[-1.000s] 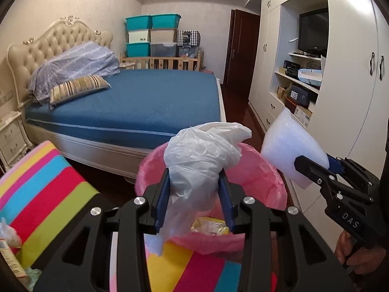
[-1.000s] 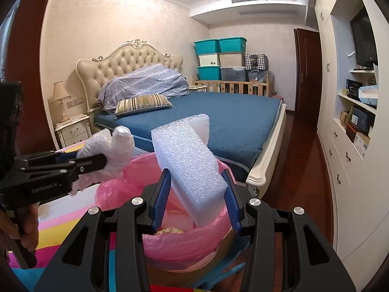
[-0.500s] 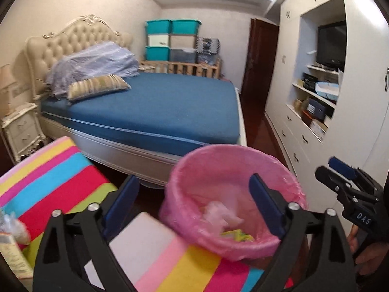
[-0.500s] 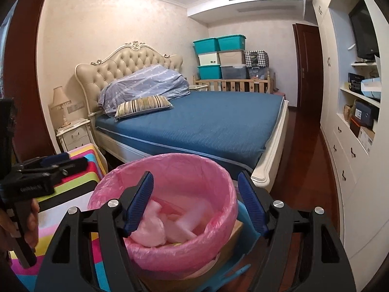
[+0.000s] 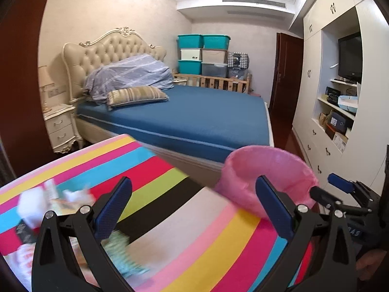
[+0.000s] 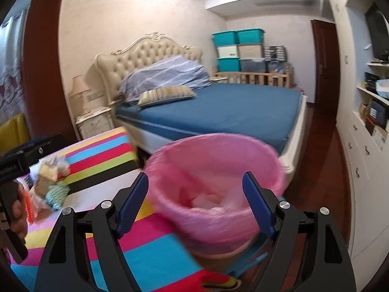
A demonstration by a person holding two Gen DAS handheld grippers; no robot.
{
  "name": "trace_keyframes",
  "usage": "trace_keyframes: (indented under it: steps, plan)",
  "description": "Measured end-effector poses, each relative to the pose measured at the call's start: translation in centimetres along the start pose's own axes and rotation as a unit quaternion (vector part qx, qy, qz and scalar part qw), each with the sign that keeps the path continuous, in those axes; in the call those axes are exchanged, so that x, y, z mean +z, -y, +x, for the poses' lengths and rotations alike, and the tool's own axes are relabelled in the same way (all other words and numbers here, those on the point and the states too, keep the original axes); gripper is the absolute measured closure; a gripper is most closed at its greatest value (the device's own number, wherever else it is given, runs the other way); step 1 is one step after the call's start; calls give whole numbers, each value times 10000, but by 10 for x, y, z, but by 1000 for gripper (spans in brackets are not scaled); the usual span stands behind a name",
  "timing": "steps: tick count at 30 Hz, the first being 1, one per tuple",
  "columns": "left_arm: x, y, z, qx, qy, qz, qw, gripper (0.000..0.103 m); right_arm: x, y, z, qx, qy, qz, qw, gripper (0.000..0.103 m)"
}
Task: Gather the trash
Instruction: 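Move both grippers back to the remaining trash on the table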
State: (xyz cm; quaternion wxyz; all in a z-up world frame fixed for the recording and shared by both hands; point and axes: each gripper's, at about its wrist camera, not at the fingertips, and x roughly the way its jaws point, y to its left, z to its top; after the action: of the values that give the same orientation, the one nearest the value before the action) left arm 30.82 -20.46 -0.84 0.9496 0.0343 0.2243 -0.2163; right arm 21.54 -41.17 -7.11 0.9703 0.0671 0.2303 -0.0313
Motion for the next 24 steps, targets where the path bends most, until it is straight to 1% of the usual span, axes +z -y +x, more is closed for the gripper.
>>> trace_keyframes:
  steps: [2,4,9,12,15,17,18,20,21,23,24]
  plan:
    - [-2,-10,-18,24,1,34,10000,5,-4,-20,1,137,-72,-94,9998,24]
    - [-7,-23,-34,171,47,56,9998,5,-7,-34,3,278,-138,-142,9994,23]
    - [-27,-57,-76,790,191,35,9967,5,-16,-76,9,637,-321,-339,9969,23]
    - [-40,-83,-101,1191,243,20,9926,5,-18,-104,10,840,-400,-541,9942,23]
    - [-55,-110,-131,1665,251,-69,9857,5,-21,-124,10,1000,-447,-689,9916,23]
    - [-63,-129,-147,1886,232,-214,9816,5,-22,-138,11,1103,-489,-764,9897,23]
    - [-70,-143,-158,2063,215,-364,9776,5,-22,-144,10,1152,-506,-808,9887,23]
    - [-78,-161,-174,2284,199,-564,9717,5,-23,-157,11,1243,-521,-892,9869,23]
    - [-84,-174,-184,2445,180,-704,9669,5,-24,-167,11,1320,-533,-962,9851,23]
    - [-92,-191,-196,2618,128,-854,9612,5,-24,-182,12,1451,-557,-1046,9823,23]
    - [-98,-201,-203,2739,67,-942,9571,5,-25,-189,12,1528,-563,-1092,9806,23]
